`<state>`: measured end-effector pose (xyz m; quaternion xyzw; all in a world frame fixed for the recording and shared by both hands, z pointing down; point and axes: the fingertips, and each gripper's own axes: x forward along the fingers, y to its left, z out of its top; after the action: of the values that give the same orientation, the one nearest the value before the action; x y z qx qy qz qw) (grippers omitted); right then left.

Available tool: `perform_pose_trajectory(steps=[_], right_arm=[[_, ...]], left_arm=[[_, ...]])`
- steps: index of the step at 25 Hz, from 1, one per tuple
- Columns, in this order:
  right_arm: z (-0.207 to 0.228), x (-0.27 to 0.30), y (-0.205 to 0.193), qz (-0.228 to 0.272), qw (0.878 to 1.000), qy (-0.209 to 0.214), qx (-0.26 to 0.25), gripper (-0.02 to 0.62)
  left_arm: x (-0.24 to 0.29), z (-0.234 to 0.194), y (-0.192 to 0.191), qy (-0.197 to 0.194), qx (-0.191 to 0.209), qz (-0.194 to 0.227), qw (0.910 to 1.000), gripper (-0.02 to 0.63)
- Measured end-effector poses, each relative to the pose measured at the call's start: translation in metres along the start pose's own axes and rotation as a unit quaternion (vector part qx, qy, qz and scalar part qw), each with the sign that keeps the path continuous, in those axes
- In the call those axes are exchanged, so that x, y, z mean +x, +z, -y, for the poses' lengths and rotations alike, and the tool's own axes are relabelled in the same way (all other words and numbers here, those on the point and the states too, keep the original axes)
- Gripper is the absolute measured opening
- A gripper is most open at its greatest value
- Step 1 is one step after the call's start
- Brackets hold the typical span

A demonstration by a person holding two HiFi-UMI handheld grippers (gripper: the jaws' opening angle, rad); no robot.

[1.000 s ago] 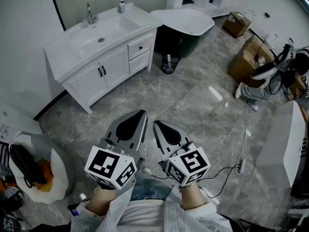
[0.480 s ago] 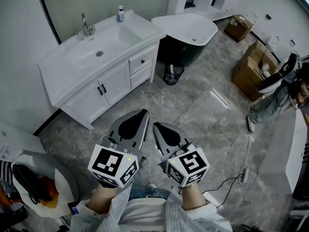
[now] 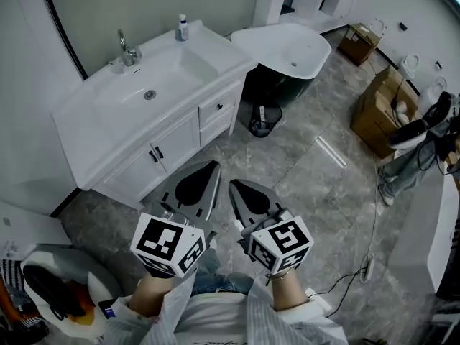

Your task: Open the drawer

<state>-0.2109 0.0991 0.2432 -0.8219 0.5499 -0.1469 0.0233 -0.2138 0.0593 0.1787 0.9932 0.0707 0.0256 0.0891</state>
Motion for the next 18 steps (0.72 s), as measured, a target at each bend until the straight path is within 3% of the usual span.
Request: perform_pose_trajectory(steps=[10, 18], right_arm=[[0.032, 0.046, 0.004, -0.016, 0.999, -0.027, 0.012, 0.009], [0.08, 0.08, 0.009, -0.026, 0.999, -0.019, 0.013, 0.009]], left_arm=[[0.035, -0.038, 0.0, -0.015, -0.005, -0.009, 0.9998, 0.017], [0.081, -0.069, -0.006, 0.01, -0.012, -0.011, 0.9998, 0.017]])
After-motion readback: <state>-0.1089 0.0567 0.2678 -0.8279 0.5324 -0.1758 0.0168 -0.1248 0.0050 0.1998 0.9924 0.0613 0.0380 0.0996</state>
